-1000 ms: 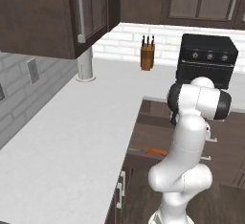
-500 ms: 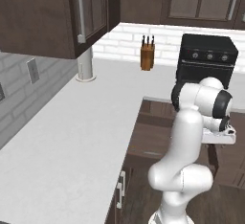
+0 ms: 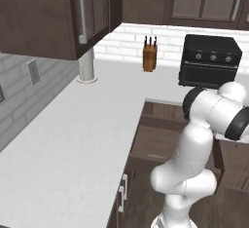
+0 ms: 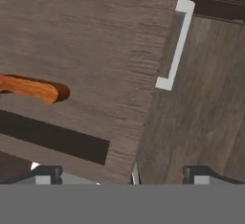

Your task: Pick up the knife from the drawer and place it on the cutting board. Then place the meat from the plate to the cutting board.

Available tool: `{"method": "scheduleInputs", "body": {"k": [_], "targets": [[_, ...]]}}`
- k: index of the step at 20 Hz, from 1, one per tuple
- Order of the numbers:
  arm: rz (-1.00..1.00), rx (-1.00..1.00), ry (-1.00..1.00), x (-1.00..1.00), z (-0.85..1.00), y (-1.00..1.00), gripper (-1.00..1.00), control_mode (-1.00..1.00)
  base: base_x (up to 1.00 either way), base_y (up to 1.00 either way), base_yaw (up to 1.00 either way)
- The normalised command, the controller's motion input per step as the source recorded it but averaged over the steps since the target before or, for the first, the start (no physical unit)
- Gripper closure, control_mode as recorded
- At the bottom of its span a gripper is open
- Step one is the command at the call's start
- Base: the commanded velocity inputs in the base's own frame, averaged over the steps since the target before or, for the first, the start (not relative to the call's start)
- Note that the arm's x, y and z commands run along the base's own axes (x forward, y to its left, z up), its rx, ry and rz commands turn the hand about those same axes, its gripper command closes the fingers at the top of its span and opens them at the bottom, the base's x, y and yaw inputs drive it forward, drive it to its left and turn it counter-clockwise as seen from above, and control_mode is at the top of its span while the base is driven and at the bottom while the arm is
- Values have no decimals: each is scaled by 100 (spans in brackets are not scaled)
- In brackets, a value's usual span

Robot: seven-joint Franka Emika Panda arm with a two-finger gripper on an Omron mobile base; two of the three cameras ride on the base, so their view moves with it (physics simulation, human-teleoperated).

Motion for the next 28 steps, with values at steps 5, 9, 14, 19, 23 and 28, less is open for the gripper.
{"method": "scheduleInputs", "body": {"k": [5,9,14,19,23,28], "targets": [[19,0,-9,-46,53,53,-100,-100,0,0,0],[20,0,-6,-12,24,67,-100,-100,0,0,0],[23,0,-5,0,5,74,-100,-100,0,0,0],[35,0,-1,28,-1,56,-100,-100,0,0,0],[24,0,0,41,0,17,-100,-100,0,0,0],[19,0,-1,33,-11,0,-100,-100,0,0,0]]}}
